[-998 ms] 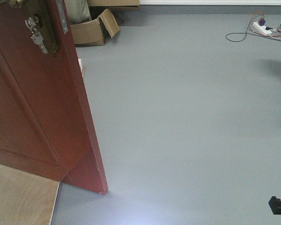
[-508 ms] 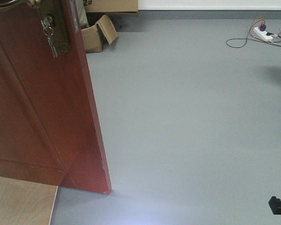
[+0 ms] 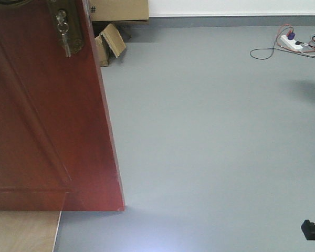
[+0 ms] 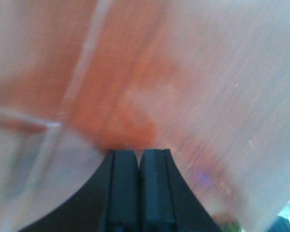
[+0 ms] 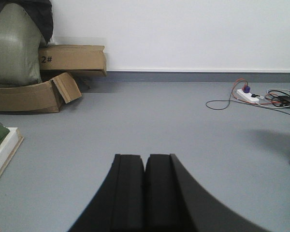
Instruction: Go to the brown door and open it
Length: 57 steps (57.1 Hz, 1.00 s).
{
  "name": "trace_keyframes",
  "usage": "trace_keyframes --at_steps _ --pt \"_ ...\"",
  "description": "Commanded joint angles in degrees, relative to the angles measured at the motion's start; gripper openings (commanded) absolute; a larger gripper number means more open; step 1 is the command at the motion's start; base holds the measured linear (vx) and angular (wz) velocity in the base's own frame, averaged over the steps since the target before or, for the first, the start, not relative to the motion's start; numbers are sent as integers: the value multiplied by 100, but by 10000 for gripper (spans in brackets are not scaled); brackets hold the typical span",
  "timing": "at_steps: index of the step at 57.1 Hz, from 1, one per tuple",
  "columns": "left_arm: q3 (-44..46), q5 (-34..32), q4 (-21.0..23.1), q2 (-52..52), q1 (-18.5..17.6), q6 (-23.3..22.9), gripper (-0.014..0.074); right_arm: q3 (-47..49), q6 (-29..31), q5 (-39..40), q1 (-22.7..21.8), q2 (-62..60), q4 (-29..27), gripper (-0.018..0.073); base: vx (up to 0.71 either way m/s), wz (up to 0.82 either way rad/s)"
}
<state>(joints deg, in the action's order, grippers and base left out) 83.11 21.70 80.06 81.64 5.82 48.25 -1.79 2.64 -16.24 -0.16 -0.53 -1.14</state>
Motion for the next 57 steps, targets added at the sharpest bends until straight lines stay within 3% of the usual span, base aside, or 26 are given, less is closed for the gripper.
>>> trace_keyframes --at_steps 1,57 --pt "209 -113 191 -198 -23 -2 -3 -29 31 473 -10 -83 35 0 10 8" --pt "193 -37 95 -218 -30 -2 -3 -29 31 473 -10 -83 35 0 2 3"
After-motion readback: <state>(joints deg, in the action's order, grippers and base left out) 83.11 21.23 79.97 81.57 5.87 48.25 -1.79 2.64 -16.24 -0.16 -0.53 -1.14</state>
